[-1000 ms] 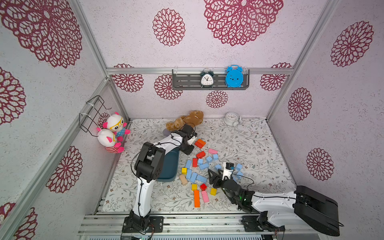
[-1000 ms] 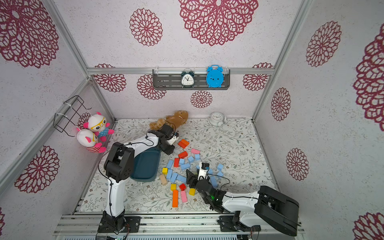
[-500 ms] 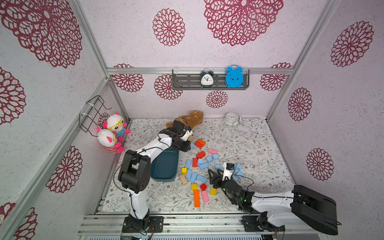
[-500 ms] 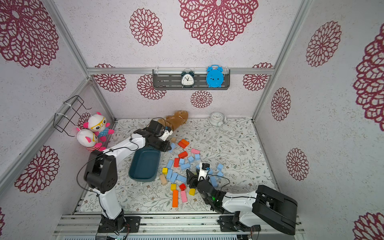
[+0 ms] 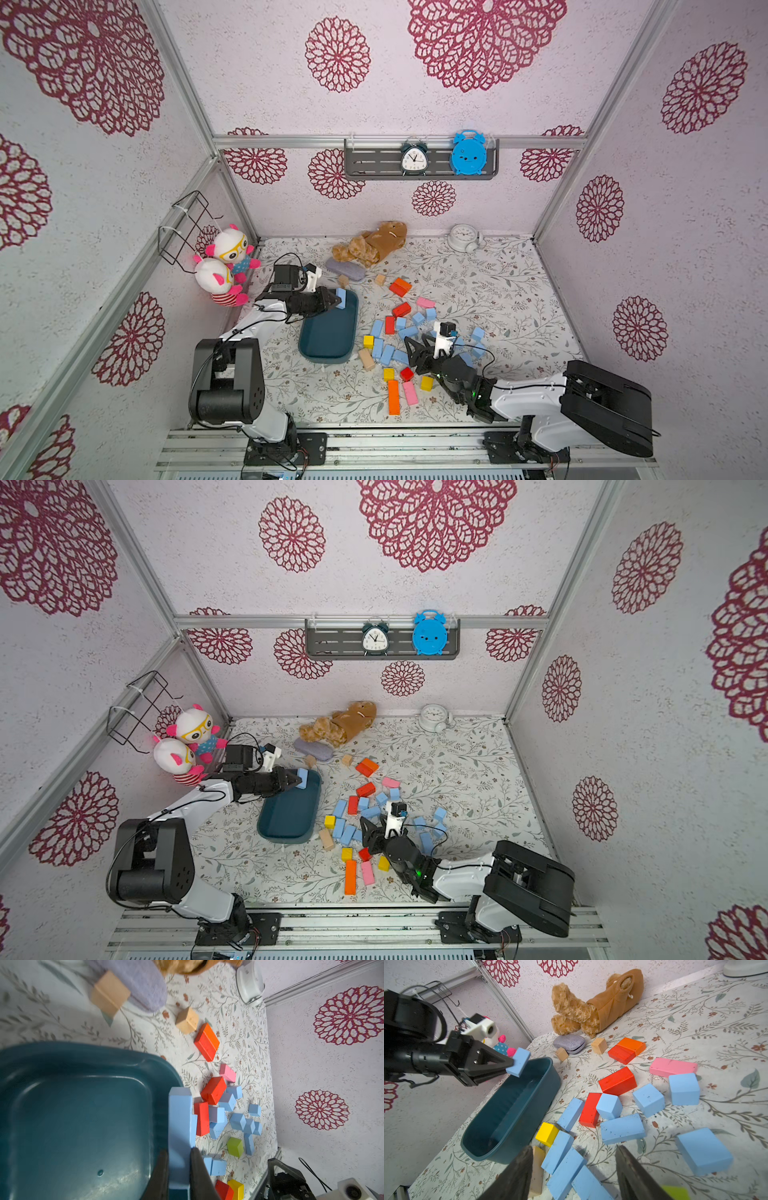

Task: Pick out the blue building blocks
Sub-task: Place the building block in the storage box.

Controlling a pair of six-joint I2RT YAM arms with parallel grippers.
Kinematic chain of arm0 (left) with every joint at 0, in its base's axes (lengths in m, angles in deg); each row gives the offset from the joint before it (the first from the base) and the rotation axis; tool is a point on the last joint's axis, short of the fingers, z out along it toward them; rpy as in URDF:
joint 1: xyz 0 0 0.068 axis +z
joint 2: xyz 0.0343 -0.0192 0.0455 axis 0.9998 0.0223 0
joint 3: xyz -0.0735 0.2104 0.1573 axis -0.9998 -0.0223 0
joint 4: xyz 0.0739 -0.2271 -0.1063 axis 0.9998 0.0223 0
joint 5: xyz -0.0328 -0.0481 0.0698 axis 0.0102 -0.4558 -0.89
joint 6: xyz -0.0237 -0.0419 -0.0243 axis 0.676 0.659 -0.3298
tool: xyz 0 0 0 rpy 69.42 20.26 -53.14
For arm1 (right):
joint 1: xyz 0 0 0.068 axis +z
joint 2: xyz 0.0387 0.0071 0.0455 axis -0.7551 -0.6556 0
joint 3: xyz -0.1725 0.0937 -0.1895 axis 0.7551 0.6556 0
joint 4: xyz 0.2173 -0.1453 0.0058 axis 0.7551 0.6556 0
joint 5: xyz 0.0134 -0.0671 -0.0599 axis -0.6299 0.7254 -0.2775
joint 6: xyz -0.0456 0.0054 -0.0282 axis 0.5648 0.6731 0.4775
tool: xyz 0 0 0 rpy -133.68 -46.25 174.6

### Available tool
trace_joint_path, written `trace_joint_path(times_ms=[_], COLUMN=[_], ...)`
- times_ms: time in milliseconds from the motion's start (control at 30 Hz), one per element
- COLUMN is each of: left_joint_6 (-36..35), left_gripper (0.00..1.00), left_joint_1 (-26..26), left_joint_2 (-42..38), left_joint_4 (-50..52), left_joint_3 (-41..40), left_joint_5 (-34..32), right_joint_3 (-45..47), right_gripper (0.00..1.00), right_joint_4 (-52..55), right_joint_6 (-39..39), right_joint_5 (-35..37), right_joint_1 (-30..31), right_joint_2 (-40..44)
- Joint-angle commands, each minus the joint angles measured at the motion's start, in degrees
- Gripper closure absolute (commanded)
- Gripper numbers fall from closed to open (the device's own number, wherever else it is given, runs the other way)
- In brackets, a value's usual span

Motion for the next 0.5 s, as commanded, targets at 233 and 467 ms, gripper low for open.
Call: trace_joint_path(times_ms=[233, 467], left_joint_6=[1.49, 1.33], left_gripper=[0.93, 0.91], left_joint_1=[-0.36, -0.94], left_joint_2=[5.28, 9.22], left_joint_4=[-3.92, -2.86], left_joint_3=[-1.58, -1.29], left_joint_5=[-2.15, -2.46], right_joint_3=[1.10, 0.39], right_gripper=[0.34, 0.34], right_joint_4=[0.73, 1.67], right_joint_6=[-0.27, -0.24], right_joint_5=[3.15, 3.09], right_joint_1=[0.33, 0.42], right_joint_2=[3.85, 3.56])
